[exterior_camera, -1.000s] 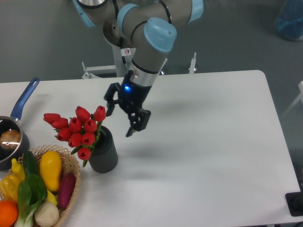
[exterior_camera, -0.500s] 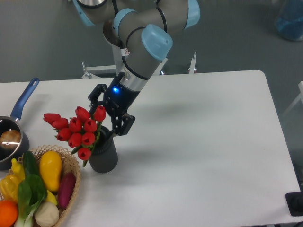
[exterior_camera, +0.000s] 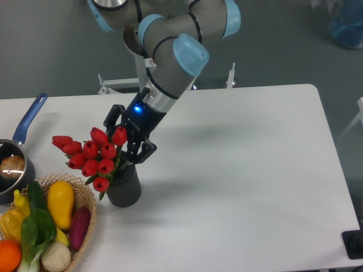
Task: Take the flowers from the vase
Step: 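Lower the gripper around the tulip stems and close it, then lift the gripped tulips straight up out of the grey vase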
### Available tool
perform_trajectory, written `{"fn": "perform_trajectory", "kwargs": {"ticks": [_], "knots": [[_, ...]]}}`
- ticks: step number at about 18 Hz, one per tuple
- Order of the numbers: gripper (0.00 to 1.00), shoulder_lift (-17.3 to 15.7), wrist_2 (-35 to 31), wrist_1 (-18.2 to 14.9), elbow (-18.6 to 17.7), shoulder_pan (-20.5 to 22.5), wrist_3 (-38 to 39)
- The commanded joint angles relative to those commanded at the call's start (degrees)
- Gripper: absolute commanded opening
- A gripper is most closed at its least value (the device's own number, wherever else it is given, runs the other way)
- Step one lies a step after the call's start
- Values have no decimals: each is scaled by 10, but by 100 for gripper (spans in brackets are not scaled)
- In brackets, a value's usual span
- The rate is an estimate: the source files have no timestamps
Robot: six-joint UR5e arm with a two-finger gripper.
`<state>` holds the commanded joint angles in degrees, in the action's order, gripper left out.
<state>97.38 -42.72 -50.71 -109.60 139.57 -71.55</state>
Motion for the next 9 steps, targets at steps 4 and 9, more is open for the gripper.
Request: {"fn": "perform_trajectory", "kwargs": {"ticks": [4, 9], "knots": [[0, -3, 0, 0, 1, 2, 23], [0, -13, 10, 0, 10, 10, 31]]}}
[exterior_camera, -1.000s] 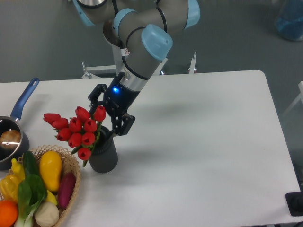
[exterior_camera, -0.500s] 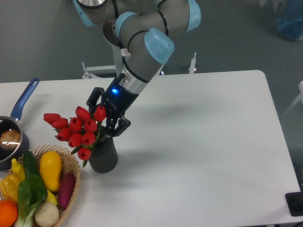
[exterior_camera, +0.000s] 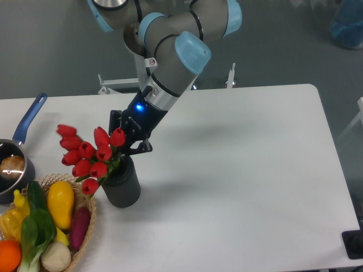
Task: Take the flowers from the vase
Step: 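Lift the gripped tulips straight up out of the grey vase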
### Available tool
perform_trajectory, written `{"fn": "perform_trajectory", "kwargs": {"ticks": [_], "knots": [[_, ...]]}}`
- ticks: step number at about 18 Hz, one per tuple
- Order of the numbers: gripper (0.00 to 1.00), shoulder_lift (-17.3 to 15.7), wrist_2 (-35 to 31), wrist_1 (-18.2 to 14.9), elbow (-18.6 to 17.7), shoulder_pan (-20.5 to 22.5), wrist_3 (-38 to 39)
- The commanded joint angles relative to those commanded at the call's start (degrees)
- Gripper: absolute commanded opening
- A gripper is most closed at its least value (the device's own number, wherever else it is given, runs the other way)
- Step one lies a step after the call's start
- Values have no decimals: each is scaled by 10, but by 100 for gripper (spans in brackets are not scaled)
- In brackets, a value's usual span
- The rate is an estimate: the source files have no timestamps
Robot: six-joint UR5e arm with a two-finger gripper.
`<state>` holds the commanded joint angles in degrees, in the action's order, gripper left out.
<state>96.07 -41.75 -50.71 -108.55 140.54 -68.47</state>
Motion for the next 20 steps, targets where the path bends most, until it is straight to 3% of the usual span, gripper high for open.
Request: {"fn": "perform_trajectory", "kwargs": {"ticks": [16, 20], "knots": [[0, -75, 104, -6, 87, 25, 140], [0, -86, 108, -6, 99, 58, 149]]}}
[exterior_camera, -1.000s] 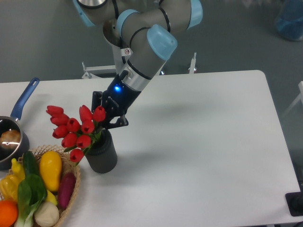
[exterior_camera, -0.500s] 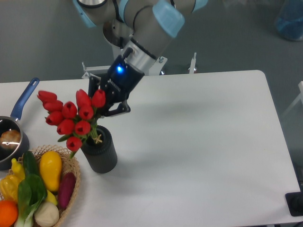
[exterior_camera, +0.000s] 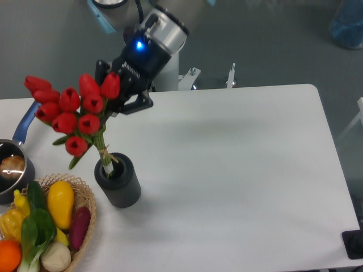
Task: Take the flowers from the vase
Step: 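Lift the gripped tulips straight up out of the grey vase, then carry the tulip bunch away from the vase over the empty table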
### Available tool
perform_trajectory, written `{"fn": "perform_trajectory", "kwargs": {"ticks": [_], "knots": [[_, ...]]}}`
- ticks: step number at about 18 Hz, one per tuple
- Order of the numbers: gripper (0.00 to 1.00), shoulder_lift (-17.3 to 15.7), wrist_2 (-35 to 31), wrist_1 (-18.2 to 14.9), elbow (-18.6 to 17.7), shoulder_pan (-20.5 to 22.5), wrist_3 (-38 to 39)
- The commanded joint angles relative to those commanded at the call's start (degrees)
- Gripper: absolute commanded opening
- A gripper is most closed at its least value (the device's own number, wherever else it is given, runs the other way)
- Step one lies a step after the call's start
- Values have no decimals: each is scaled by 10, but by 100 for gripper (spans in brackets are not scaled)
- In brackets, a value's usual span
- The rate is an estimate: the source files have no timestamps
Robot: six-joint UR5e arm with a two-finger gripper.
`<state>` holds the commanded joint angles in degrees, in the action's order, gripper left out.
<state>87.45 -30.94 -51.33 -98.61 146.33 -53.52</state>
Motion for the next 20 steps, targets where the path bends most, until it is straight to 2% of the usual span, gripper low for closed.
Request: {"fn": "perform_trajectory", "kwargs": {"ticks": [4, 8, 10, 14, 15, 18, 20], "knots": [[0, -27, 1, -1, -2, 40, -1], [0, -22, -10, -1, -14, 99, -31], [0, 7, -32, -2, -20, 133, -85], [0, 37, -121, -6, -8, 170, -93], [0, 46, -133, -16, 5, 177, -87], [0, 77, -205, -81, 39, 191, -74], [0, 93, -269, -86, 54, 188, -78]]}}
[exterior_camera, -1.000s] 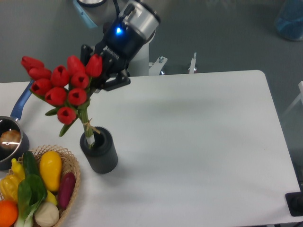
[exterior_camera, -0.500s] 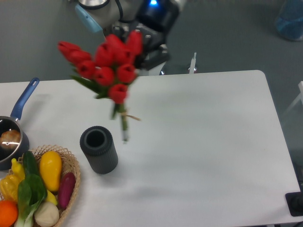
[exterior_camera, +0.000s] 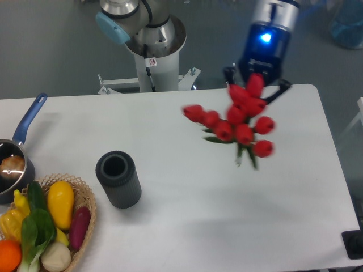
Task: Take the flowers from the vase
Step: 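Carry the tulip bunch away from the vase over the empty table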
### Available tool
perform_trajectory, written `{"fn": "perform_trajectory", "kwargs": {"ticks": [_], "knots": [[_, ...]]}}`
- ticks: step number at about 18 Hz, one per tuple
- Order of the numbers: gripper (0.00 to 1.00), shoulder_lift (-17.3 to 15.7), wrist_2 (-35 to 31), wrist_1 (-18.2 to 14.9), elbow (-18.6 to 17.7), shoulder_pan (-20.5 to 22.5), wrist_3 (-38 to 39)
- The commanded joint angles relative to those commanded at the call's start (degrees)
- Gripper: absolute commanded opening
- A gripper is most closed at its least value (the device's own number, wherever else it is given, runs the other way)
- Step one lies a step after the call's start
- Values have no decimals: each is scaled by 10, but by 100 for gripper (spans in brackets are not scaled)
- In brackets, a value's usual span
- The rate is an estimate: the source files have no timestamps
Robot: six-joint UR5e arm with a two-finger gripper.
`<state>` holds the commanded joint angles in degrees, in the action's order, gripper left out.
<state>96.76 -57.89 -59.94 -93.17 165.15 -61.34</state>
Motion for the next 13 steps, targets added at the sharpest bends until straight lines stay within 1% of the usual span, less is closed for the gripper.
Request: {"fn": "perform_trajectory", "kwargs": {"ticks": [2, 5, 8, 10, 13], "knots": [[0, 24, -63, 1, 11, -6, -13], [0, 49, -147, 2, 25, -35, -43], [0, 83, -239, -10, 62, -82, -44], [0, 95, -273, -35, 78, -93, -46], [0, 114, -313, -47, 94, -104, -44]]}}
